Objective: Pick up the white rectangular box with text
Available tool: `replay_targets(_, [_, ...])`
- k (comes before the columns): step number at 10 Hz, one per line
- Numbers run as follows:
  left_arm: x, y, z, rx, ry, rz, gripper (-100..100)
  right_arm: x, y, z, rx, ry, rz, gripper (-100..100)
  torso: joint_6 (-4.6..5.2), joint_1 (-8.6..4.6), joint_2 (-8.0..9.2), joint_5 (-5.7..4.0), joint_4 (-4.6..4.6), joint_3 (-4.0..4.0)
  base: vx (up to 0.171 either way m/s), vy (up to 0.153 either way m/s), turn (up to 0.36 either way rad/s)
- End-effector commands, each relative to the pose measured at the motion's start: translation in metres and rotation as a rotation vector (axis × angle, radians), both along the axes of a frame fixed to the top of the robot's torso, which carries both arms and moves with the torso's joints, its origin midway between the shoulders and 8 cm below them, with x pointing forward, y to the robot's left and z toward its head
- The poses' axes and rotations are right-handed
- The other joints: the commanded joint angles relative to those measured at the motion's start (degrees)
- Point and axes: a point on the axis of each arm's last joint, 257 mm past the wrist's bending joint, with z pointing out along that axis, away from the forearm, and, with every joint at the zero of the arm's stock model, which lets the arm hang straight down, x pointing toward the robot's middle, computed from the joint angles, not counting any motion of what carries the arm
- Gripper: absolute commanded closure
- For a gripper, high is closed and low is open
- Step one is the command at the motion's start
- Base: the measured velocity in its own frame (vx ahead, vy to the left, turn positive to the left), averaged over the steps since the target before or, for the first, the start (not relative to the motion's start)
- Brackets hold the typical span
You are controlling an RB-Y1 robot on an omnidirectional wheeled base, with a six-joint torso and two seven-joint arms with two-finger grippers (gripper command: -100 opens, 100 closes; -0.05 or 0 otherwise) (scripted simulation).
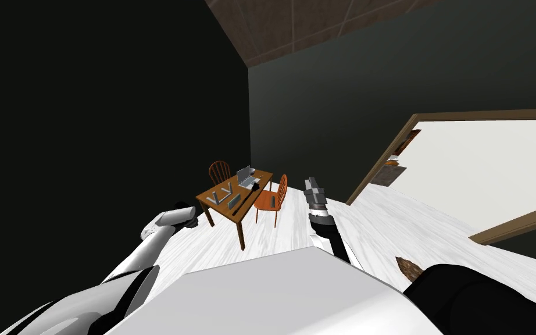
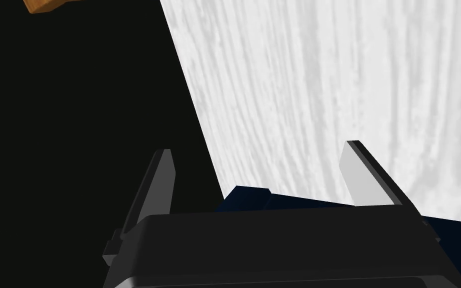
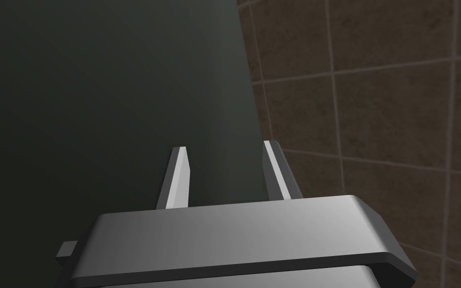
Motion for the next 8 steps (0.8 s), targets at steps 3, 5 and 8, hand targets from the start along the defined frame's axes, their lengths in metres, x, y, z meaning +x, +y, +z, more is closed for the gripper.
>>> replay_targets(3, [-0.011, 0.0, -0.012, -0.052, 0.053, 0.047, -100, 0.0, 0.0, 0.0, 0.0, 0.0, 0.0, 0, 0.0, 0.22, 0.08, 0.04, 0.03, 0.06, 0.064, -0.029, 0.006])
replay_targets(5, [-0.019, -0.002, -0.018, -0.094, 0.085, 0.08, -100, 0.0, 0.0, 0.0, 0.0, 0.0, 0.0, 0, 0.01, 0.03, -0.04, 0.01, 0.0, -0.02, 0.108, -0.081, 0.007])
replay_targets(8, [-0.028, -0.01, -0.023, -0.17, 0.129, 0.133, -100, 0.0, 0.0, 0.0, 0.0, 0.0, 0.0, 0, 0.0, 0.07, -0.08, 0.02, -0.02, -0.05, 0.115, -0.075, -0.004])
